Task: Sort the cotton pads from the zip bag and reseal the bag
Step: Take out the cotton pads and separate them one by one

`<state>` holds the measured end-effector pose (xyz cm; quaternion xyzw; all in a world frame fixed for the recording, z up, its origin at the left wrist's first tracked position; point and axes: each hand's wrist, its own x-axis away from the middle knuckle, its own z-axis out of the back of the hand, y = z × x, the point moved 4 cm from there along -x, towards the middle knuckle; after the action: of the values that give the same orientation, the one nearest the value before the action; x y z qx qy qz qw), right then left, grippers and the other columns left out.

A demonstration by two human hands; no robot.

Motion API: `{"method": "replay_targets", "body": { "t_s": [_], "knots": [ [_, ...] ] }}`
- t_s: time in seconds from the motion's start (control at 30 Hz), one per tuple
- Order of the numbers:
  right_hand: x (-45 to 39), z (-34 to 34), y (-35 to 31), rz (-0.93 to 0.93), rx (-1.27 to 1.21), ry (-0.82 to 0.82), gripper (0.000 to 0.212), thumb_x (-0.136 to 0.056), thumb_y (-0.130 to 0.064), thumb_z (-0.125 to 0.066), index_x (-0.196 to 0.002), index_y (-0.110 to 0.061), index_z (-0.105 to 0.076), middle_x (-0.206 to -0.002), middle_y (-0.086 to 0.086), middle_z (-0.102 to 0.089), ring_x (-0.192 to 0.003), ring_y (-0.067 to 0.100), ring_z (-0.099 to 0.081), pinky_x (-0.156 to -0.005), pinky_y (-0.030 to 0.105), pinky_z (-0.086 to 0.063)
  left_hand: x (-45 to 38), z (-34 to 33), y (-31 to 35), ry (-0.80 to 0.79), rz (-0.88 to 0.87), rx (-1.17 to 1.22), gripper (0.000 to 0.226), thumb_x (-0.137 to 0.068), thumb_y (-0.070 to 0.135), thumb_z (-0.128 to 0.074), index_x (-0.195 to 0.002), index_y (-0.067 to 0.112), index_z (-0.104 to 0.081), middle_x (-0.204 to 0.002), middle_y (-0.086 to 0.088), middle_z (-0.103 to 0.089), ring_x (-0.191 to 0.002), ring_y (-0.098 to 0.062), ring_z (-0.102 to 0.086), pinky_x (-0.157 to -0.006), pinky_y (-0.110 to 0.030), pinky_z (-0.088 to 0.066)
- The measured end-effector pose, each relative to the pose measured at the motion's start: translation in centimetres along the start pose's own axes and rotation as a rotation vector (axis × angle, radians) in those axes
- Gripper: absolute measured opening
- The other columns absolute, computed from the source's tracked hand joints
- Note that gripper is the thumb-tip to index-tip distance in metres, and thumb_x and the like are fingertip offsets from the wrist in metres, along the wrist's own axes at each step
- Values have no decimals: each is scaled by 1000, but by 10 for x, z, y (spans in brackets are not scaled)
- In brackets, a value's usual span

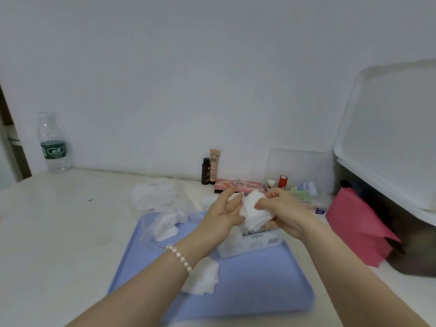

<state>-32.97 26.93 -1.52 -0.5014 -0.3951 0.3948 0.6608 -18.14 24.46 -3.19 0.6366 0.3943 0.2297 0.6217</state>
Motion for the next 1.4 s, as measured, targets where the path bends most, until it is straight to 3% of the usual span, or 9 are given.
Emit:
{"method": "replay_targets", "body": {
  "t_s": [0.1, 0.17, 0.33, 0.57, 0.8, 0.97, 1.2, 1.3, 1.4],
  "knots": [
    [-9, 5, 12, 13, 32, 100, 26, -75, -5, -62, -91, -15, -44, -94, 11, -53, -70, 20, -56, -49, 29, -48, -4, 14, -4, 98, -104, -414, 31, -90, -6, -50, -110, 17, -56, -123, 2, -56, -127, -15, -48, -96, -16, -41],
    [-11, 6, 15, 48, 114, 167, 30, -73, -8, -63, -95, -16, -44, -100, 12, -54, -75, 21, -55, -53, 29, -47, -2, 16, -13, 61, -166, -732, 21, -91, 8, -53, -106, 18, -62, -123, 5, -58, -123, -11, -49, -99, -17, -34],
    [-9, 0, 20, 133, 338, 94, 38, -73, -7, -66, -104, -11, -45, -89, 2, -46, -70, 18, -48, -61, 29, -42, 0, 12, -42, -138, -348, -1074, 45, -87, 39, -32, -106, 11, -62, -112, -3, -59, -107, -17, -49, -98, -31, -36],
    [-9, -1, 9, 182, 701, 30, 37, -70, -16, -67, -97, -20, -41, -79, 0, -46, -66, 16, -43, -59, 29, -37, 2, 13, -55, -97, -511, -1109, 52, -86, 33, -22, -110, 8, -61, -114, -7, -55, -113, -10, -31, -102, -14, -9],
    [-14, -26, -1, 62, 998, -44, 41, -78, -20, -63, -108, -15, -36, -91, 0, -49, -83, 19, -48, -53, 23, -32, -2, 13, -67, -89, -405, -1144, 26, -88, 18, -34, -103, 14, -54, -101, -14, -57, -94, -29, -51, -88, -32, -34],
    [-22, -34, 12, -48, 1141, 73, 66, -79, -18, -60, -137, -13, -28, -120, 7, -54, -110, 24, -54, -73, 28, -43, -2, 12, -66, -102, -433, -1159, 14, -86, 16, -37, -99, 19, -43, -94, -16, -56, -83, -34, -53, -79, -32, -36],
    [-28, -42, 20, -99, 1150, -5, 42, -83, -17, -56, -121, -5, -43, -119, 10, -56, -104, 23, -56, -73, 25, -41, 0, 10, -62, -68, -540, -1171, 20, -82, 11, -38, -92, 9, -54, -90, -12, -58, -85, -17, -38, -79, -31, -37],
    [-31, -42, 20, -76, 1123, -106, 24, -77, -22, -65, -95, -7, -57, -86, 4, -59, -79, 18, -58, -56, 23, -38, 3, 10, -58, -82, -528, -1141, 23, -79, 11, -33, -92, 7, -51, -89, -14, -56, -82, -17, -36, -79, -28, -30],
    [-27, -41, 18, -70, 1035, -137, 31, -77, -22, -65, -63, -14, -40, -63, 0, -44, -54, 14, -45, -45, 23, -32, 4, 10, -56, -80, -435, -1159, 28, -88, 12, -31, -107, 1, -50, -106, -15, -51, -94, -24, -41, -97, -37, -30]
  ]
}}
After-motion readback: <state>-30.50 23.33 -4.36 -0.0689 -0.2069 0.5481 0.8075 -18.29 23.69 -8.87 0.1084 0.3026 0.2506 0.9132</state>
